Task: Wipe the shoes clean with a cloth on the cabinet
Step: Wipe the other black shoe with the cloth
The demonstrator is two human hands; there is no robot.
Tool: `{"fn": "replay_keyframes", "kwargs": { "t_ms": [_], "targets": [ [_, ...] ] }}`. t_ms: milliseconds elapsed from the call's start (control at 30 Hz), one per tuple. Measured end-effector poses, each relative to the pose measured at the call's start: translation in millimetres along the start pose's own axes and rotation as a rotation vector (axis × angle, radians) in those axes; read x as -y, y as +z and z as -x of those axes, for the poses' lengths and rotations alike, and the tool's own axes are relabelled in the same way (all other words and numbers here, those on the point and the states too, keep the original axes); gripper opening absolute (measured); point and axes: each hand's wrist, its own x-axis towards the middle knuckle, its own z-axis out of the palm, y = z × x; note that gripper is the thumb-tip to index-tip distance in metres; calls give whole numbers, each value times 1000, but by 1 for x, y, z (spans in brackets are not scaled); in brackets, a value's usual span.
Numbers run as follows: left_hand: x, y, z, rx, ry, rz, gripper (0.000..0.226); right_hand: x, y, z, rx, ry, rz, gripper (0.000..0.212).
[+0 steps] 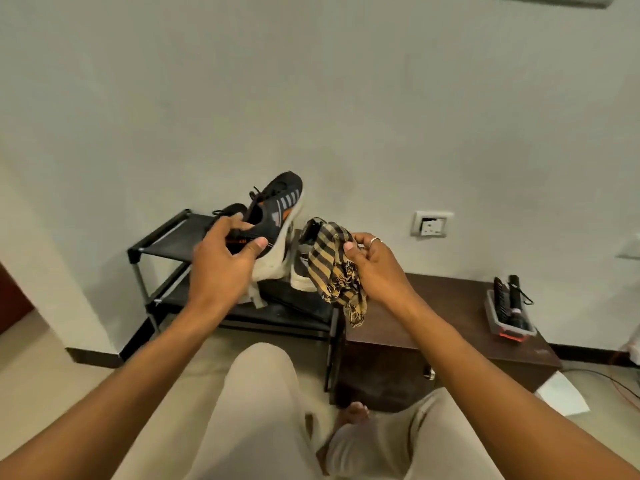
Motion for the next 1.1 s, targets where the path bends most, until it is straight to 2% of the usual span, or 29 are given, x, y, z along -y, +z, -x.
{"fn": "replay_keyframes", "kwargs": {
  "t_ms": [167, 333, 533, 667, 867, 967, 1100],
  "targets": [
    [48, -58, -51, -96, -11, -104, 22, -2, 40, -27, 67, 1, -5, 21],
    [108, -92, -96, -91, -48, -267, 22, -22, 74, -51, 89, 62, -100, 19],
    [193, -95, -154, -74, -107, -396, 18, -48, 97, -69, 143, 163, -310, 20],
    [239, -78, -178, -66, -144, -438, 18, -77, 108, -84, 176, 240, -330, 23],
    [265, -59, -193, -47, -138, -468, 23, -105, 115, -94, 297, 314, -309, 26],
    [273, -52, -194, -13, -151, -452, 27, -115, 116, -89, 304, 366, -341, 23],
    [265, -59, -182, 10, -152, -451, 47, -120, 115, -77, 354, 459, -426, 28]
  ]
}}
